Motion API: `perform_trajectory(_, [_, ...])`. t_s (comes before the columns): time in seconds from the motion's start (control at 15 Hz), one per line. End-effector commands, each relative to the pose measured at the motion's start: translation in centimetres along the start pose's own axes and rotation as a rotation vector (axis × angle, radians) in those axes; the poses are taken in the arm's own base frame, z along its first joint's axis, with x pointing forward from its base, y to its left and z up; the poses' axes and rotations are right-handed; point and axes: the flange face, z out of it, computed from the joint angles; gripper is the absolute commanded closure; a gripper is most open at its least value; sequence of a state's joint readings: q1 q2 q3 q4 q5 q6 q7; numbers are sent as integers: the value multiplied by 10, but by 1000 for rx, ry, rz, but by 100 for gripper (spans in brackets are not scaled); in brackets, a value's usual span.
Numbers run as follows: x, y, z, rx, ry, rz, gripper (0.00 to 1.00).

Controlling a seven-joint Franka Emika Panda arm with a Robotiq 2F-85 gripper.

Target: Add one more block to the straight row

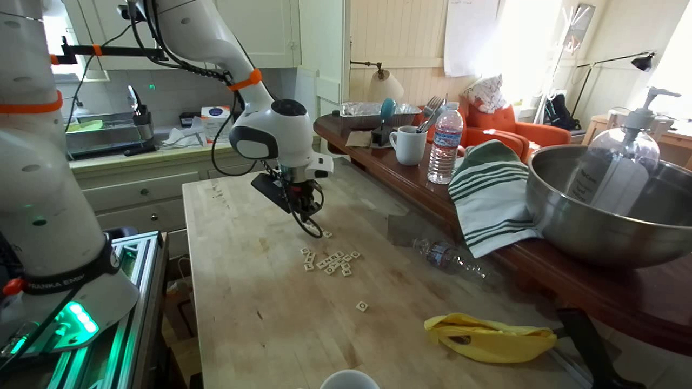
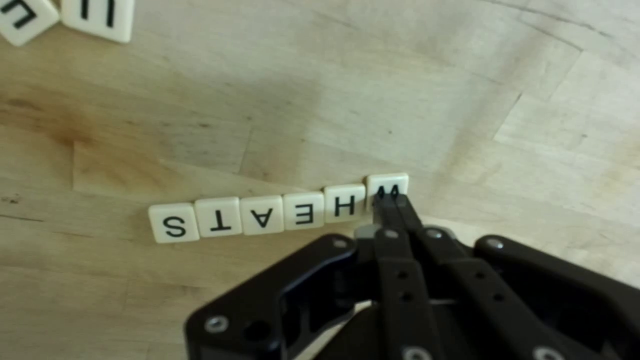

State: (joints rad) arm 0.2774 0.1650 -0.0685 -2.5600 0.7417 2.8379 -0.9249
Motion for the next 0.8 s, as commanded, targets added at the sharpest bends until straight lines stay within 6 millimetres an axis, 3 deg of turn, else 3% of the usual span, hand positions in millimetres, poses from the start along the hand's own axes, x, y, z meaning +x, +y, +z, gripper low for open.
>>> perform_trajectory(0.0, [-9,7,12,-11,-27,-11,100])
perform_trajectory(0.73, [-12,4,2,-22,-12,-29,100])
